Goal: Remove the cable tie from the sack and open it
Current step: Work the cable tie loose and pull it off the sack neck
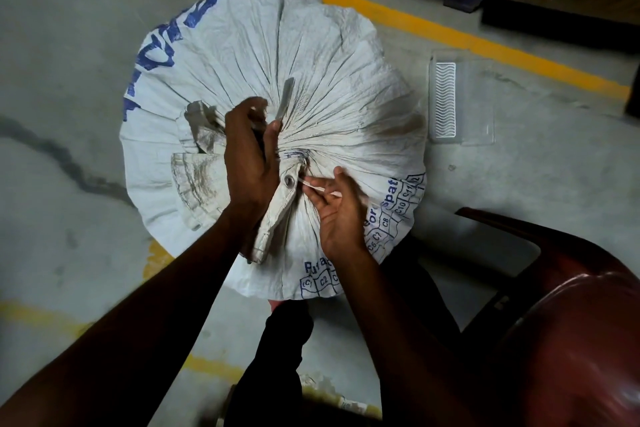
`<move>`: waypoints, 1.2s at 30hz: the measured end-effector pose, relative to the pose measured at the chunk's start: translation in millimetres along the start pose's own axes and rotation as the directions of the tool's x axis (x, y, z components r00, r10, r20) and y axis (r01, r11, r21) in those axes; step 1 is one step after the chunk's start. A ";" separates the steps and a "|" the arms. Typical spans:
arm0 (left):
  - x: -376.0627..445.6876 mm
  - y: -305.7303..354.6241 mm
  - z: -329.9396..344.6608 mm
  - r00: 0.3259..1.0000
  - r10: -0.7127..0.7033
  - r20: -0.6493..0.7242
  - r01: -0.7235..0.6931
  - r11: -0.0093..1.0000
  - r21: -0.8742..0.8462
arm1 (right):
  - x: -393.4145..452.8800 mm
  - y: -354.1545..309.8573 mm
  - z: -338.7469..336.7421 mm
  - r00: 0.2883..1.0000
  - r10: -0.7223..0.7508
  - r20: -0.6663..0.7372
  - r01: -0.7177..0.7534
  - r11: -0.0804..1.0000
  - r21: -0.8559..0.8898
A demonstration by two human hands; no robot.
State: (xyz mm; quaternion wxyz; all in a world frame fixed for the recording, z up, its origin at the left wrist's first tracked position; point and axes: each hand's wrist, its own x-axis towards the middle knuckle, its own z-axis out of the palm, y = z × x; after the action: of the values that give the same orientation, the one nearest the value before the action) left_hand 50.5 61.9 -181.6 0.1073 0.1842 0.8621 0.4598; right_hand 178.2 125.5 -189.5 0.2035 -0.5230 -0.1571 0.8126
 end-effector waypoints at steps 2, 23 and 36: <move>1.5 3.5 -2.7 0.996 0.084 -0.011 -0.083 0.992 0.096 | 0.3 -2.7 1.9 0.990 -0.086 -0.111 0.078 0.995 -0.068; -1.3 6.1 -16.8 0.936 0.286 0.205 -0.349 0.834 0.427 | 35.6 -91.6 5.8 0.358 -0.330 0.873 0.438 -0.767 -0.470; 1.0 5.2 -20.1 0.934 0.249 0.255 -0.353 0.746 0.565 | 39.9 -104.3 4.8 0.010 0.172 0.985 0.524 -0.840 0.141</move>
State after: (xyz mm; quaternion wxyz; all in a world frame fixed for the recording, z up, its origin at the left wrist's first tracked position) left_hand 43.6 49.9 -166.1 0.0376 0.3825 0.9098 0.1565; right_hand 176.4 235.5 -170.1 0.1577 0.0938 -0.9830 -0.0044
